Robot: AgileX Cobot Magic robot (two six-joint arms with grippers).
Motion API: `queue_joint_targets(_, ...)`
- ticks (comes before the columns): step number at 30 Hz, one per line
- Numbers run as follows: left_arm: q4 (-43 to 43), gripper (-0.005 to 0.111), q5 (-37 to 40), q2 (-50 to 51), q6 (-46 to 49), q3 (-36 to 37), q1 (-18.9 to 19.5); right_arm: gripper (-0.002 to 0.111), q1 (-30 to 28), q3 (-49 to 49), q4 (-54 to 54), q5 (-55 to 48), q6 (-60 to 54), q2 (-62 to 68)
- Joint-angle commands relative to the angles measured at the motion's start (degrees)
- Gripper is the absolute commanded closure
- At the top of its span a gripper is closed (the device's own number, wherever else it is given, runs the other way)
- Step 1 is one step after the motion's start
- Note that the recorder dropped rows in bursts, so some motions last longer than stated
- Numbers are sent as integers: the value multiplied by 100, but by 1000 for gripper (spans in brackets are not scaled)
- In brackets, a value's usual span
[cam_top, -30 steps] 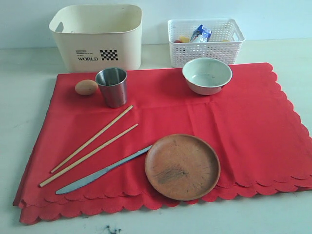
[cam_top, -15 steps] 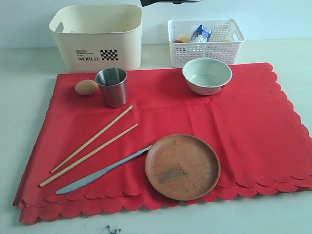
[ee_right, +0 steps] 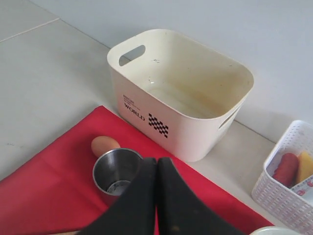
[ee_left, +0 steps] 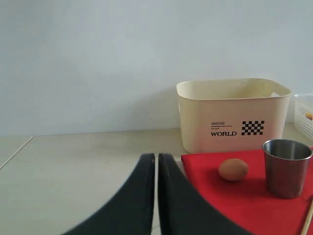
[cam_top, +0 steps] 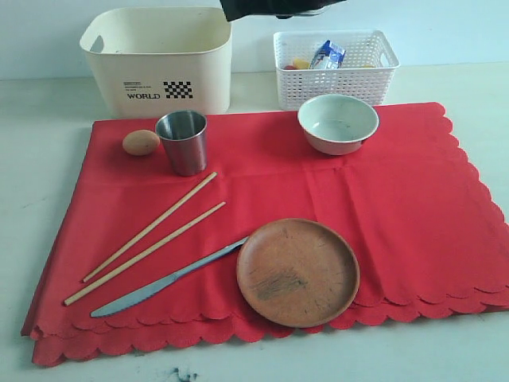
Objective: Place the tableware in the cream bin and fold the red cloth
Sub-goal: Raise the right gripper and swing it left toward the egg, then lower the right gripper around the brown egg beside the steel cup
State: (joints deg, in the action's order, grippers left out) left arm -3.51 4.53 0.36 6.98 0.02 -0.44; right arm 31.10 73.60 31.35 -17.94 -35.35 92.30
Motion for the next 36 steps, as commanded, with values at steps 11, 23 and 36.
queue_joint_targets(11,-33,102,4,-36,-15,-2,-24,108,15,-4,19,158,-63,706)
queue_joint_targets(23,-33,102,4,-36,-15,-2,-24,108,15,-4,19,180,-63,752)
queue_joint_targets(36,-33,102,4,-36,-15,-2,-24,108,930,-4,-32,523,-406,752)
